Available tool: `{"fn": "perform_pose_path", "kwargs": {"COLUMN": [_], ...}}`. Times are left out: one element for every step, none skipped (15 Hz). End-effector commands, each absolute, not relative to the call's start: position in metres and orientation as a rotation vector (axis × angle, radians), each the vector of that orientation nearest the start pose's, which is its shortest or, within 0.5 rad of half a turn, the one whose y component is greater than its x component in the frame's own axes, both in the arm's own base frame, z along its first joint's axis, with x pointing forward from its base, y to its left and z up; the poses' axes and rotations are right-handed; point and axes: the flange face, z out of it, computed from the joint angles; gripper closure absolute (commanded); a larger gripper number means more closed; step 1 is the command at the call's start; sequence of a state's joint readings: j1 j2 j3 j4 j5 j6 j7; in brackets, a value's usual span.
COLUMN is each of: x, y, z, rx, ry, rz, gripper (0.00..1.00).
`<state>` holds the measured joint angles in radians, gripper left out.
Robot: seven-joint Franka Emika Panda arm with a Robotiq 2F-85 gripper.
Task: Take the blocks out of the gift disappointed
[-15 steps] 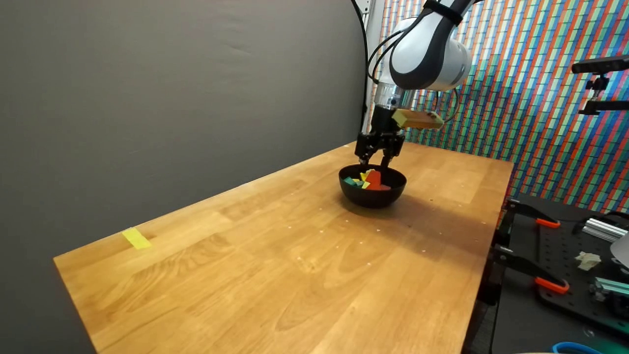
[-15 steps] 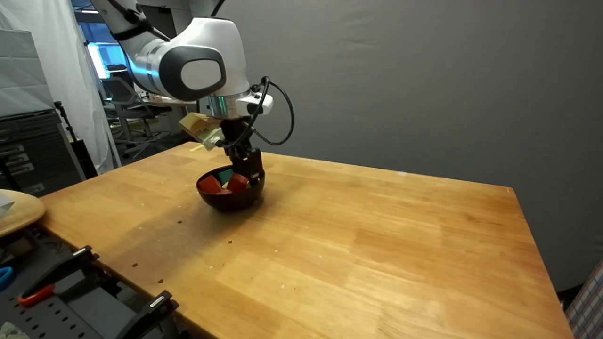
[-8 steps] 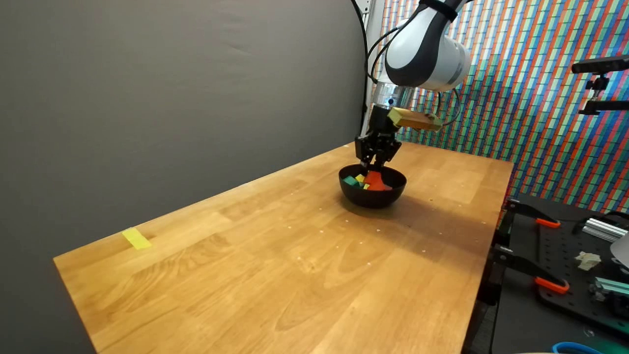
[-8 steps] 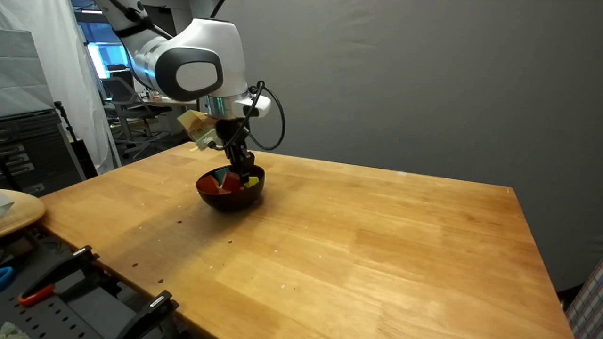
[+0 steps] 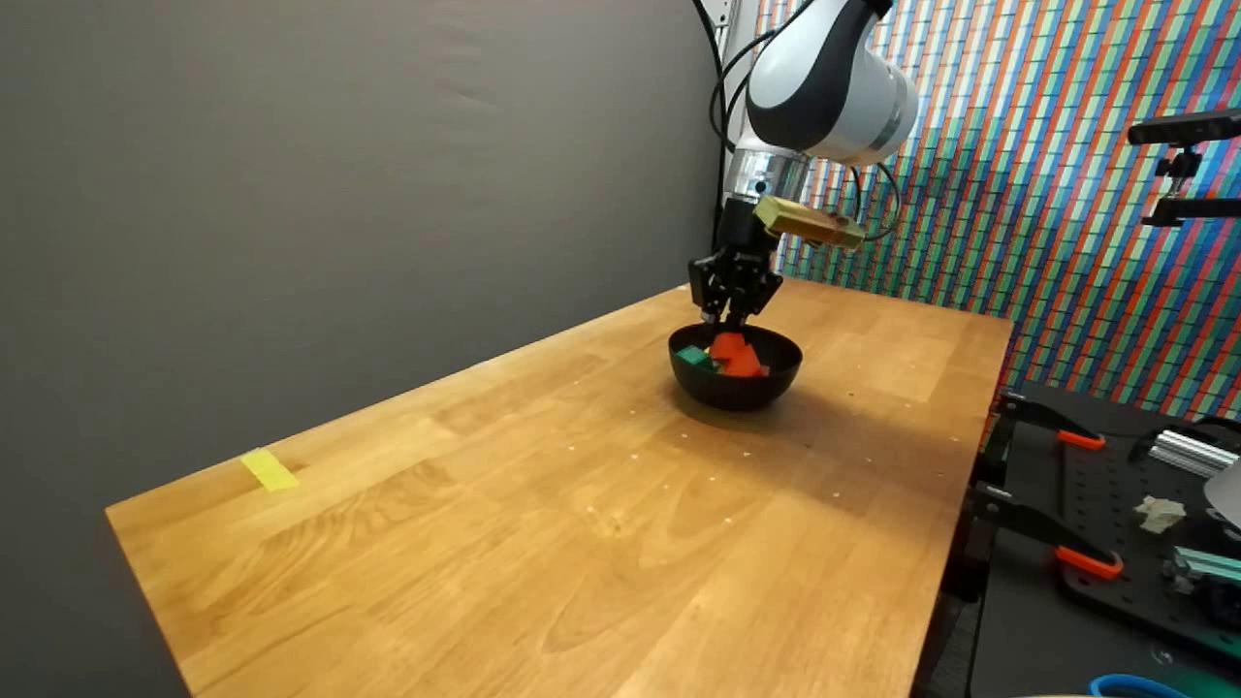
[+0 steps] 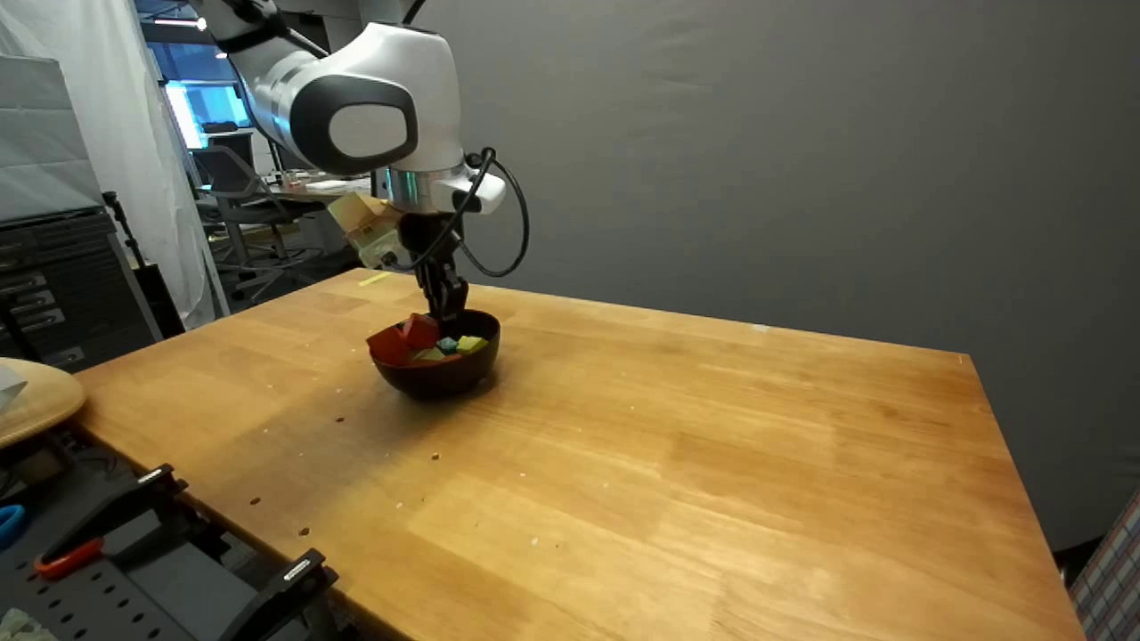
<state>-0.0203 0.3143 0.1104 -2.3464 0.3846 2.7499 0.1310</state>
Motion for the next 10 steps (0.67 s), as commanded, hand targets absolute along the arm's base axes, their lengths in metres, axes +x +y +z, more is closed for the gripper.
{"fn": "perform_pose_path", "kwargs": {"x": [0.523, 0.523, 0.522, 0.522, 0.521, 0.519, 0.517, 0.514, 0.510, 0.504], "y": [0.043, 0.046, 0.053, 0.063, 0.076, 0.092, 0.112, 0.134, 0.161, 0.184], "z": [0.242, 0.250, 0.259, 0.268, 0.273, 0.277, 0.277, 0.274, 0.266, 0.258], "rx": [-2.820, -2.808, -2.794, -2.784, -2.785, -2.809, -2.832, -2.844, -2.866, -2.886], "ry": [0.543, 0.531, 0.514, 0.486, 0.445, 0.380, 0.304, 0.236, 0.159, 0.079], "rz": [-0.084, -0.083, -0.089, -0.109, -0.144, -0.195, -0.236, -0.254, -0.284, -0.313], "gripper": [0.86, 0.86, 0.86, 0.86, 0.86, 0.86, 0.86, 0.86, 0.86, 0.86]}}
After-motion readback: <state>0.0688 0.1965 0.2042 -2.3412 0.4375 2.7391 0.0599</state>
